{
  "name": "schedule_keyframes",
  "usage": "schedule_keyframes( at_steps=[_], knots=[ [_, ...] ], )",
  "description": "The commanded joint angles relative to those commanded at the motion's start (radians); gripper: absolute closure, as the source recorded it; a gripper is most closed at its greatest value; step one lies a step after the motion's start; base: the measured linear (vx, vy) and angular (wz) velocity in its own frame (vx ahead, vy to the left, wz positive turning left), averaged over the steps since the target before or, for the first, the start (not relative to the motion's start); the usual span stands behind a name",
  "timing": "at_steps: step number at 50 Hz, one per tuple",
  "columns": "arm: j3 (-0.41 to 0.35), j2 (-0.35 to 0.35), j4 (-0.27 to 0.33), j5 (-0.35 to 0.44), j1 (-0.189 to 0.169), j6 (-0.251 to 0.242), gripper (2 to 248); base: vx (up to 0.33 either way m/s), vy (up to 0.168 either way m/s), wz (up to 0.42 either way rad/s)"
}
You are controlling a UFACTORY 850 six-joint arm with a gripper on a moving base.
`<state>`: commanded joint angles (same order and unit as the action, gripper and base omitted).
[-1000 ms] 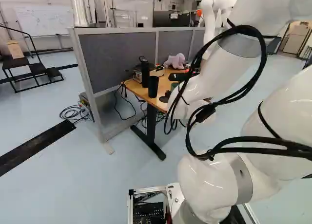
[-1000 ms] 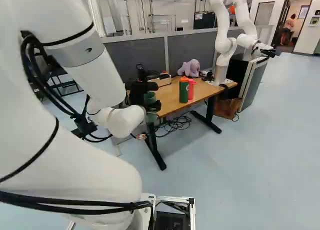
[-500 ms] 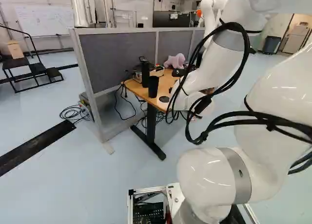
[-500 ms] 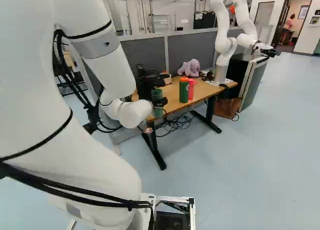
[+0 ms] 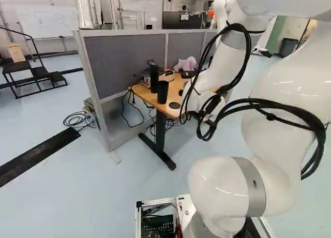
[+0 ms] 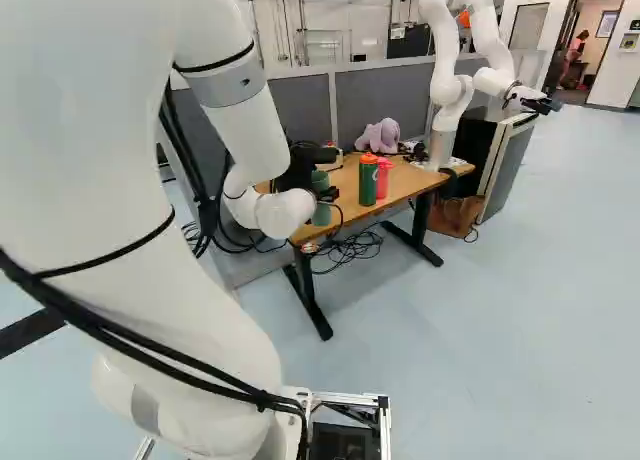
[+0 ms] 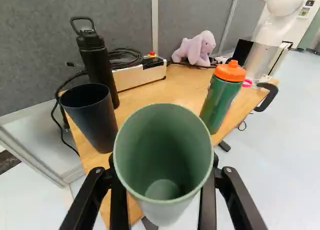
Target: Place the green cup on the table
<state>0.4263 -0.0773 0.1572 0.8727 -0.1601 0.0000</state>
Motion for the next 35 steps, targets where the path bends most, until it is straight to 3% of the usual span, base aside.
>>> schedule_keyframes(
  at_steps=[24, 35],
  knots=[
    [0.128, -0.116, 0.128, 0.0, -0.028, 0.0, 127, 0.0, 0.0, 0.0],
    [0.187, -0.167, 0.149, 0.0, -0.04, 0.0, 127, 0.0, 0.0, 0.0]
  ],
)
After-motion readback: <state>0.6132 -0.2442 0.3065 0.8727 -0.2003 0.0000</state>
